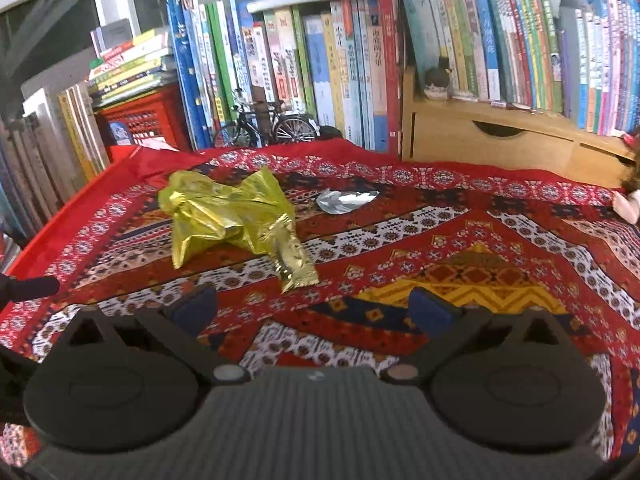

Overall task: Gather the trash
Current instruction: 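Move both grippers back over the remaining gold wrapper, then grasp the large gold foil wrapper with the right gripper while the left grasps a red stick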

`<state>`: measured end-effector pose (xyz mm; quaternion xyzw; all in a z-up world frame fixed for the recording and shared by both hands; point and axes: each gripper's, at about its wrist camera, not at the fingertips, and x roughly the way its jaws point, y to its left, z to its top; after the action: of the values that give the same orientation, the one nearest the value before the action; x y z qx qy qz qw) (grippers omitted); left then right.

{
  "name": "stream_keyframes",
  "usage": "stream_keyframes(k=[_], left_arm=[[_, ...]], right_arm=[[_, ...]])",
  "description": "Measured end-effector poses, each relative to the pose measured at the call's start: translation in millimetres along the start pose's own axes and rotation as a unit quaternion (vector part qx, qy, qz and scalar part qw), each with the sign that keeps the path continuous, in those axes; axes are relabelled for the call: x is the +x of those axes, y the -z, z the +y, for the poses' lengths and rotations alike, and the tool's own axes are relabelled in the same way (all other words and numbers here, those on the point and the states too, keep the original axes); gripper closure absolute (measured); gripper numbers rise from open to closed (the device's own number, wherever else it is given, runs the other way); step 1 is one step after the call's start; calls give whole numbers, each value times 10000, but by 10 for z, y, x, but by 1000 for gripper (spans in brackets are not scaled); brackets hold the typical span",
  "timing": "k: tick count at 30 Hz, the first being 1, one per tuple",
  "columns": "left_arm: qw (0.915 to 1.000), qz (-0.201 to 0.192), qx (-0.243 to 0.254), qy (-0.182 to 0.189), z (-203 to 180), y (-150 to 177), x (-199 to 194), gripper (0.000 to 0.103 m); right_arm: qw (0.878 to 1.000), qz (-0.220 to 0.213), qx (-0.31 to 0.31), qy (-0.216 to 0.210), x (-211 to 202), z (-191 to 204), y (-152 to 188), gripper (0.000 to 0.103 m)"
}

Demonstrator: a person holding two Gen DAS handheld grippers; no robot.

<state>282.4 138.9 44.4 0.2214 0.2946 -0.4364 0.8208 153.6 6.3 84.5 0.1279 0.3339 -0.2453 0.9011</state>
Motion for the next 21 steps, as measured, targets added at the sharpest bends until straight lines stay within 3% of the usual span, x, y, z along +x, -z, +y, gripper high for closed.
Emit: stream_keyframes(k=[11,21], left_arm=[[9982,212,458,311,-54,-136,487,4],[9970,372,343,579,-10,-194,813,8]], right_arm=[[9999,49,-32,-111,466,-63,-176,0],[9991,209,-322,-195,846,6,-265,1]])
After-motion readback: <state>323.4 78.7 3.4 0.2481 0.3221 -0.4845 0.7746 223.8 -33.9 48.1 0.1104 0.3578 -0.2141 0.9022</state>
